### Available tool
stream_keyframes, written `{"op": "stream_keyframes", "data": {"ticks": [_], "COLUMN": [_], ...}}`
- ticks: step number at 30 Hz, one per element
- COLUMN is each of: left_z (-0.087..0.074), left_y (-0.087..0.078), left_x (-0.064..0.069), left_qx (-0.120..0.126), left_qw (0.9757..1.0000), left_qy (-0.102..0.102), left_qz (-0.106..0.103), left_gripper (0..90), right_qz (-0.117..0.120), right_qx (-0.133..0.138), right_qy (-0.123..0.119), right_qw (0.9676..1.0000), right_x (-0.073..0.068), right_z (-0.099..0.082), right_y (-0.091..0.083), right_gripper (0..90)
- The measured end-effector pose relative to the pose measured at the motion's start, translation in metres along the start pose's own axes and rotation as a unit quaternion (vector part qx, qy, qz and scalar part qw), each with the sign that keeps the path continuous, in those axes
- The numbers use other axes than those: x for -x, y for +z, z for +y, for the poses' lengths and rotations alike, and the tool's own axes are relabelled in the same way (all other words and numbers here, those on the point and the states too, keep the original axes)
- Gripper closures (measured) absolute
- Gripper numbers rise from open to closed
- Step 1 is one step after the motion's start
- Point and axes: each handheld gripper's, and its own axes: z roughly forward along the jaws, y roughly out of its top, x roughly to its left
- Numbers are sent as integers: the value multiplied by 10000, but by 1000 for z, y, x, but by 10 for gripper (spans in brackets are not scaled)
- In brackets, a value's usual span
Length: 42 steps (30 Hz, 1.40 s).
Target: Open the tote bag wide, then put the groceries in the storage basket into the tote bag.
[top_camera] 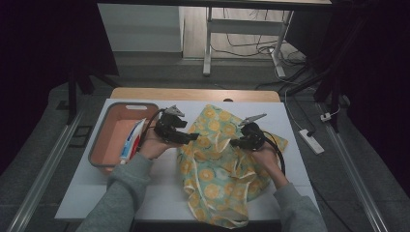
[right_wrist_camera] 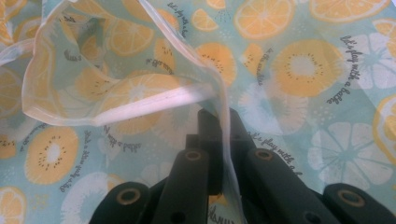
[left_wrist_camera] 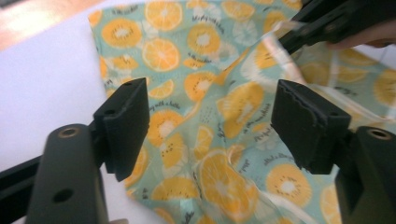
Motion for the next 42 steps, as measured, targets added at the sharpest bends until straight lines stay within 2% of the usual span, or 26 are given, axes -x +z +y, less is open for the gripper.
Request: {"op": "stream_keyframes", "data": {"ticks": [3,6,12,15,19,22,26,29,34,37,42], "left_z": [0,-2,-11,-16,-20,-25,-32,-37,-44,-50,-61], "left_y": [-17,-29,-41,-45,-50,-53,-56,-57,-61,-61,-53], "left_x": [-1,-7,-27,-36,-48,-57,-69,-77,-88,-95,-109], "left_qx": [83,-22,-87,-138,-251,-374,-489,-653,-812,-972,-1315], "left_qw": [10000,9998,9991,9987,9966,9934,9900,9857,9811,9762,9680], "left_qy": [42,104,-102,-201,-344,-468,-637,-711,-855,-944,-1119], "left_qz": [1,145,398,451,709,981,1161,1382,1534,1691,1821], "left_gripper": [251,253,270,278,281,279,277,276,275,275,273], "right_qz": [2,7,12,5,6,2,3,7,1,5,8], "right_qx": [24,68,88,93,101,90,95,75,48,49,15], "right_qy": [-22,5,21,18,19,39,23,30,31,40,56], "right_qw": [10000,10000,10000,10000,9999,10000,10000,10000,10000,10000,10000], "right_x": [0,1,1,1,1,0,0,0,-1,0,0], "right_z": [0,1,1,1,1,1,1,0,0,0,-1], "right_y": [-1,-3,-4,-5,-5,-6,-6,-5,-5,-5,-3], "right_gripper": [886,886,885,885,885,885,885,886,885,885,885]}}
